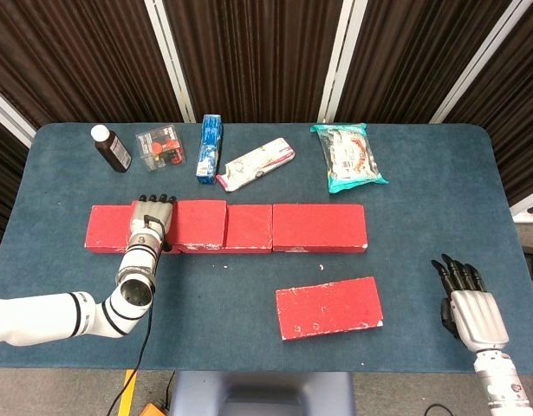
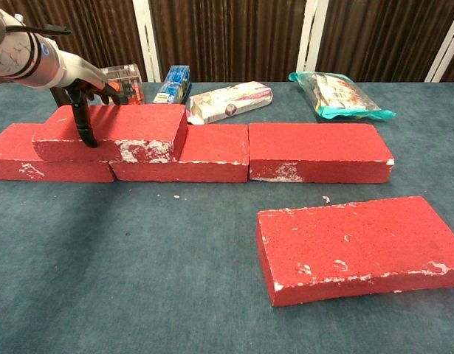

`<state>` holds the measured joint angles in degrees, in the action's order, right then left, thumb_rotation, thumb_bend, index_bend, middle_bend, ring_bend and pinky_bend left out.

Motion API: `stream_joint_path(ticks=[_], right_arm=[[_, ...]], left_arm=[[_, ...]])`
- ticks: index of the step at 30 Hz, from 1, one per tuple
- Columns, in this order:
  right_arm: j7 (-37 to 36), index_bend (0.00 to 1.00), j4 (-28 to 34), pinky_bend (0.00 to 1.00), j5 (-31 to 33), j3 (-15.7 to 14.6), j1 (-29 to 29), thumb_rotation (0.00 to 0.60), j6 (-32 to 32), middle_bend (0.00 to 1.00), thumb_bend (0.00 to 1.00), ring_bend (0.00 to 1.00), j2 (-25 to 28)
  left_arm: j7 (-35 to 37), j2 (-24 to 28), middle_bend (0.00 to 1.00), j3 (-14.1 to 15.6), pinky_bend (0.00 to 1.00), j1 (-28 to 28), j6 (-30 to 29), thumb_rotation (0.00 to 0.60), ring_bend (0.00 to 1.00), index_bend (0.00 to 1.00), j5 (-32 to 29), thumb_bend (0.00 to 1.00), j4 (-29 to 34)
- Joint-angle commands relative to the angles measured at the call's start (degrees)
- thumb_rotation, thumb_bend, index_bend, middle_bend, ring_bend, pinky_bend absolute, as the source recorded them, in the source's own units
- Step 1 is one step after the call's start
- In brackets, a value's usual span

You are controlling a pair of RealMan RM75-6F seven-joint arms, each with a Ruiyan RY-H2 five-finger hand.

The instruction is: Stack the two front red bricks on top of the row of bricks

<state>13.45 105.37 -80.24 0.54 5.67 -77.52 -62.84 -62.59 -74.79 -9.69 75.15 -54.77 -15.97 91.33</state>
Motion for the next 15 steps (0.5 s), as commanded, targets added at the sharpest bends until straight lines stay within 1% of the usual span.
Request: stream_joint_path(ticks=[1,6,9,10,12,14,15], right_arm=[[0.25,0.05,0.02,0.0,0.08,-0.07,0.04,0.6,0.15,0.0,0.84,0.0,-0.05],[0.15,0.05,0.1,0.0,0.05,-0.06,0.06,0.6,0.15,0.0,0.84,0.0,0.0],[-0.19,0.05,-0.04,0.0,-0.15,-0.08,0.08,0.6,0.17,0.0,0.84,0.0,0.05],[-0.25,0.05,-0.13,0.0,-0.18,-0.07,0.1,0.6,0.18,0.0,0.84,0.0,0.04],[-0.26,0.05,-0.14,0.0,-0.23,-0.1,0.11,0.6,0.19,0.0,0.84,0.0,0.06],[-0.21,0.05,-0.12,0.0,-0.31,-0.13,0.05,0.6,0.07,0.0,0.84,0.0,0.03],[-0.17,0.05,-0.09,0.0,-0.36,-0.15,0.02,0.6,0.0,0.0,0.84,0.0,0.02]], left_arm=[[0.13,0.05,0.0,-0.14,0.02,-0.02,-0.57,0.6,0.0,0.0,0.71,0.2,0.44],[0.19,1.31,0.0,-0.48,0.02,0.0,-1.87,0.6,0.0,0.0,1.52,0.2,3.18],[1.19,4.44,0.0,-1.39,0.02,-0.28,-3.77,0.6,0.0,0.0,3.72,0.19,8.02],[2.57,6.34,0.0,-2.13,0.02,-0.85,-4.61,0.6,0.0,0.0,5.52,0.19,10.88],[6.17,9.52,0.0,-3.25,0.03,-2.77,-6.48,0.6,0.0,0.0,11.11,0.19,16.21],[12.01,13.37,0.0,-3.53,0.03,-7.14,-10.37,0.6,0.0,0.0,22.49,0.19,23.71],[14.62,14.87,0.0,-2.97,0.03,-9.73,-13.02,0.6,0.0,0.0,28.76,0.19,27.01]])
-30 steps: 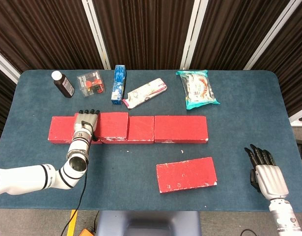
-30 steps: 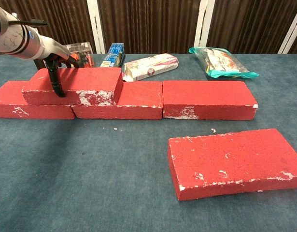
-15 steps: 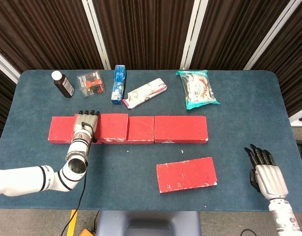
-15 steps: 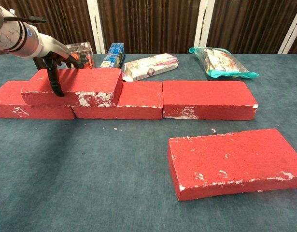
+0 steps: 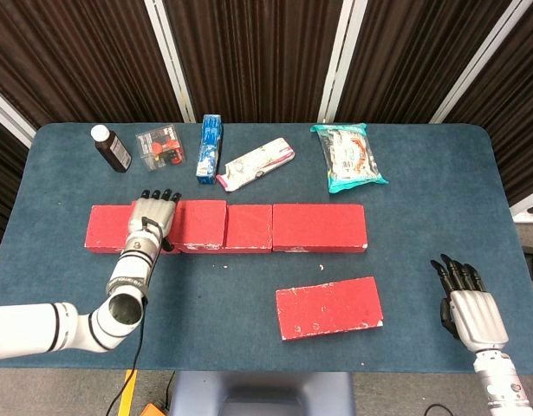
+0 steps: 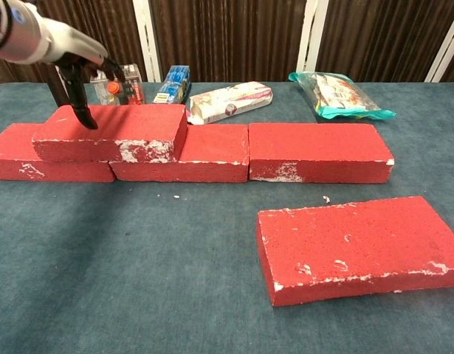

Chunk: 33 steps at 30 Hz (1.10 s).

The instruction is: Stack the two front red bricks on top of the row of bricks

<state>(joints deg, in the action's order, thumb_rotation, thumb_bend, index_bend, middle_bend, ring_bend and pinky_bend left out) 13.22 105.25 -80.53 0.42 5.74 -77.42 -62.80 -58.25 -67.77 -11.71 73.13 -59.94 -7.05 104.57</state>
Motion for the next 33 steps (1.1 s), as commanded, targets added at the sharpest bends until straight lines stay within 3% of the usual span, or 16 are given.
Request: stream_joint_path(ticks=[1,3,4,7,11,16,19,22,25,29,33], right_arm=[[0.1,0.05,0.08,0.0,-0.17,-0.09,-0.09,0.6,-0.15,0.0,0.84,0.0,-0.05],[0.12,0.05,0.15,0.0,-0.41,-0.26,-0.11,0.6,-0.11,0.0,0.84,0.0,-0.09],[0.12,0.05,0.2,0.0,-0.6,-0.39,-0.1,0.6,-0.01,0.0,0.84,0.0,-0.08],[-0.11,0.05,0.23,0.0,-1.0,-0.56,-0.08,0.6,0.05,0.0,0.84,0.0,-0.03],[-0.52,0.05,0.15,0.0,-1.34,-0.62,-0.01,0.6,0.14,0.0,0.84,0.0,-0.07],[-0.73,0.05,0.03,0.0,-1.91,-0.96,0.03,0.6,0.39,0.0,0.82,0.0,0.01],[-1.29,0.05,0.05,0.0,-2.84,-1.47,0.18,0.6,0.84,0.0,0.75,0.0,0.22],[-2.74,0.05,0.19,0.0,-4.67,-2.52,0.69,0.6,2.22,0.0,0.57,0.0,0.49],[-2.74,0.04,0.58,0.0,-6.08,-3.85,1.76,0.6,4.98,0.0,0.32,0.0,0.56],[2.41,0.03,3.78,0.0,-5.37,-3.93,4.26,0.6,9.38,0.0,0.04,0.0,0.14],[11.61,0.0,9.6,0.0,-0.72,-2.56,8.07,0.6,14.96,0.0,0.0,0.0,-0.66]], left_arm=[[13.82,9.76,0.0,0.58,0.02,-11.91,-11.95,0.6,0.0,0.0,29.34,0.18,17.97],[18.5,11.55,0.0,4.69,0.03,-18.99,-18.5,0.6,0.0,0.0,43.69,0.18,21.83],[21.43,12.47,0.0,8.44,0.03,-24.01,-22.24,0.6,0.0,0.0,52.78,0.18,22.78],[29.93,13.33,0.0,18.02,0.02,-36.26,-29.89,0.6,0.0,0.0,71.33,0.18,19.69],[40.82,10.27,0.0,24.99,0.02,-48.08,-36.71,0.6,0.0,0.0,83.39,0.18,7.75],[50.81,4.33,0.0,25.93,0.01,-56.23,-38.9,0.6,0.0,0.0,86.38,0.18,-5.06],[53.61,2.47,0.0,25.15,0.01,-58.6,-39.15,0.6,0.0,0.0,87.5,0.18,-10.02],[56.19,2.16,0.0,23.7,0.01,-60.17,-39.38,0.6,0.0,0.0,87.91,0.18,-11.86],[57.25,2.66,0.0,22.46,0.01,-61.44,-40.09,0.6,0.0,0.0,88.82,0.18,-12.8],[59.21,3.58,0.0,21.2,0.01,-62.96,-40.1,0.6,0.0,0.0,89.34,0.18,-12.79],[60.16,4.21,0.0,20.12,0.01,-64.23,-39.78,0.6,0.0,0.0,89.75,0.18,-12.76]])
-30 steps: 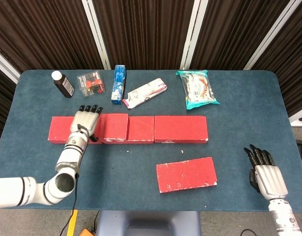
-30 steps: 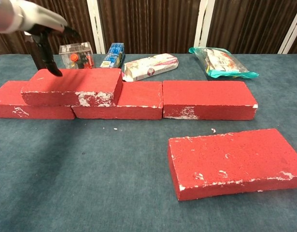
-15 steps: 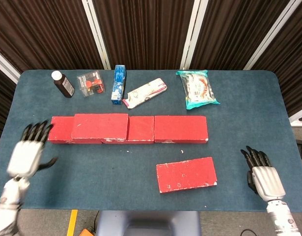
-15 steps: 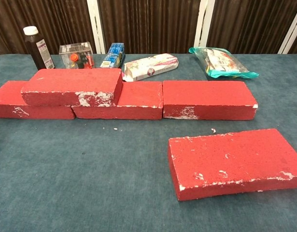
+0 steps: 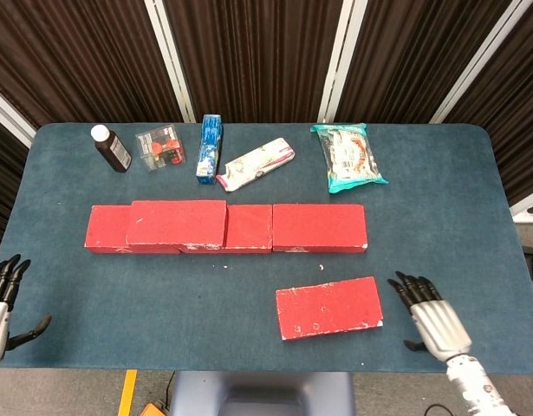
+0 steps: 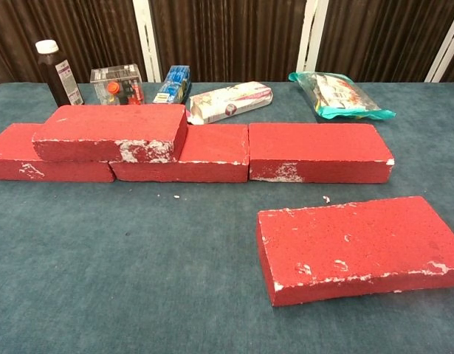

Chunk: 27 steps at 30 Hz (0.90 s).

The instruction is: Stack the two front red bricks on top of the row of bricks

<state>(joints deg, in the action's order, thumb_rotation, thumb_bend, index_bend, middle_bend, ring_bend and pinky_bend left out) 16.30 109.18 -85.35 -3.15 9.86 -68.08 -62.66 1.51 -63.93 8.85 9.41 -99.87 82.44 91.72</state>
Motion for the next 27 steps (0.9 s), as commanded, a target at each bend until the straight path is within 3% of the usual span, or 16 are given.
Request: stream_joint_path(ticks=[1,5,10,16,27], right_arm=[[11.35,0.0,7.34,0.0,6.24,1.69,5.28,0.6,7.13,0.0,0.0,0.0,-1.17],[20.92,0.0,11.36,0.0,16.33,4.21,10.0,0.6,10.53,0.0,0.0,0.0,-2.87],[30.82,0.0,14.3,0.0,29.42,5.97,15.77,0.6,10.28,0.0,0.0,0.0,-6.3],[36.05,0.0,13.74,0.0,41.14,7.33,21.97,0.6,8.44,0.0,0.0,0.0,-10.5],[36.86,0.0,10.72,0.0,48.49,7.04,28.5,0.6,6.38,0.0,0.0,0.0,-15.34]], left_arm=[[0.61,0.58,0.0,-0.85,0.01,-0.79,0.34,0.6,0.0,0.0,0.25,0.18,0.1],[1.48,1.11,0.0,-1.86,0.01,-1.83,0.87,0.6,0.0,0.0,0.43,0.18,0.16],[1.86,1.81,0.0,-3.16,0.01,-3.12,1.37,0.6,0.0,0.0,0.41,0.18,0.94],[2.14,2.41,0.0,-4.28,0.01,-4.22,2.1,0.6,0.0,0.0,1.03,0.18,1.42],[2.68,2.99,0.0,-6.2,0.01,-5.85,3.35,0.6,0.0,0.0,1.38,0.18,1.88]])
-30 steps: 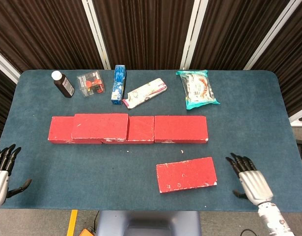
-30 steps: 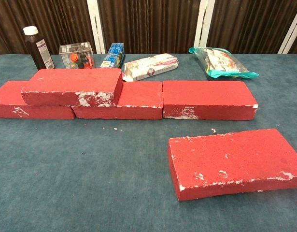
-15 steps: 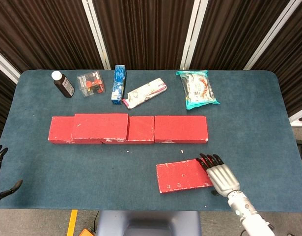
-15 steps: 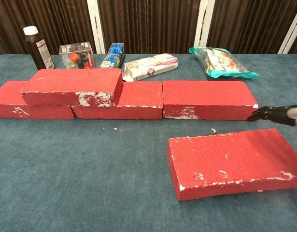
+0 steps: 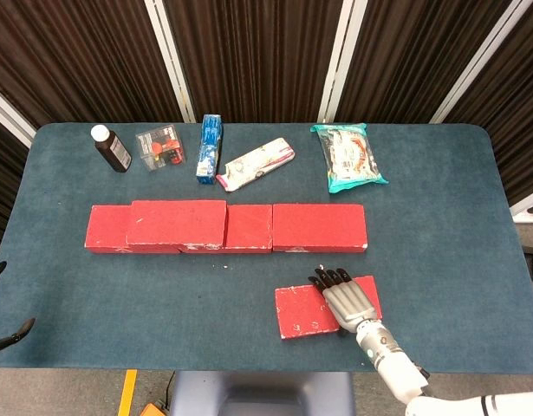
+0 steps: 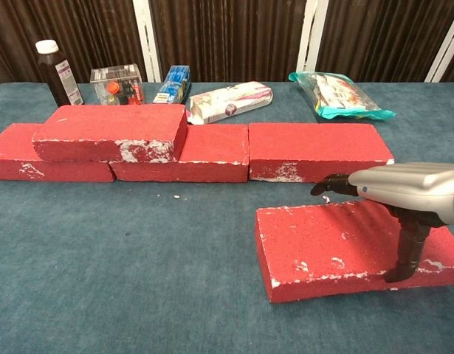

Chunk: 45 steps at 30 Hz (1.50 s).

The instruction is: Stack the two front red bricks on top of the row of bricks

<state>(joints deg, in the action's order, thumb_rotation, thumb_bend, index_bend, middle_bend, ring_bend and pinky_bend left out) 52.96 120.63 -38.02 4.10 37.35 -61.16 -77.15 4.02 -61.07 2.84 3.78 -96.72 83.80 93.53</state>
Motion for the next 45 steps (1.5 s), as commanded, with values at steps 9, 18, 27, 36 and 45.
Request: stream_joint_path(ticks=[9,18,27,36,45], right_arm=[[0.36,0.03,-2.83,0.0,2.42,-1.95,3.94,0.6,-2.57,0.05,0.0,0.0,-3.83],[-0.6,0.14,-3.97,0.0,0.03,-3.86,4.65,0.6,-4.72,0.26,0.23,0.16,-5.51],[-3.6,0.25,-3.36,0.0,-4.03,-3.34,4.65,0.6,-6.45,0.3,0.45,0.19,-5.36],[-3.15,0.29,-1.13,0.0,2.4,6.74,10.12,0.6,-7.89,0.31,0.47,0.19,-0.34],[3.01,0.3,-7.87,0.0,20.28,15.16,20.97,0.6,-6.57,0.3,0.47,0.19,0.78]], left_arm=[[0.83,0.55,0.0,-1.54,0.01,-1.32,0.82,0.6,0.0,0.0,0.3,0.19,0.41],[0.96,0.68,0.0,-2.51,0.01,-2.19,1.4,0.6,0.0,0.0,0.65,0.19,0.64],[0.95,0.84,0.0,-3.34,0.01,-2.67,2.39,0.6,0.0,0.0,0.59,0.18,1.03],[1.36,1.17,0.0,-3.88,0.01,-2.96,3.65,0.6,0.0,0.0,0.41,0.18,1.36],[0.75,1.3,0.0,-4.57,0.01,-2.98,5.03,0.6,0.0,0.0,-0.44,0.18,1.73]])
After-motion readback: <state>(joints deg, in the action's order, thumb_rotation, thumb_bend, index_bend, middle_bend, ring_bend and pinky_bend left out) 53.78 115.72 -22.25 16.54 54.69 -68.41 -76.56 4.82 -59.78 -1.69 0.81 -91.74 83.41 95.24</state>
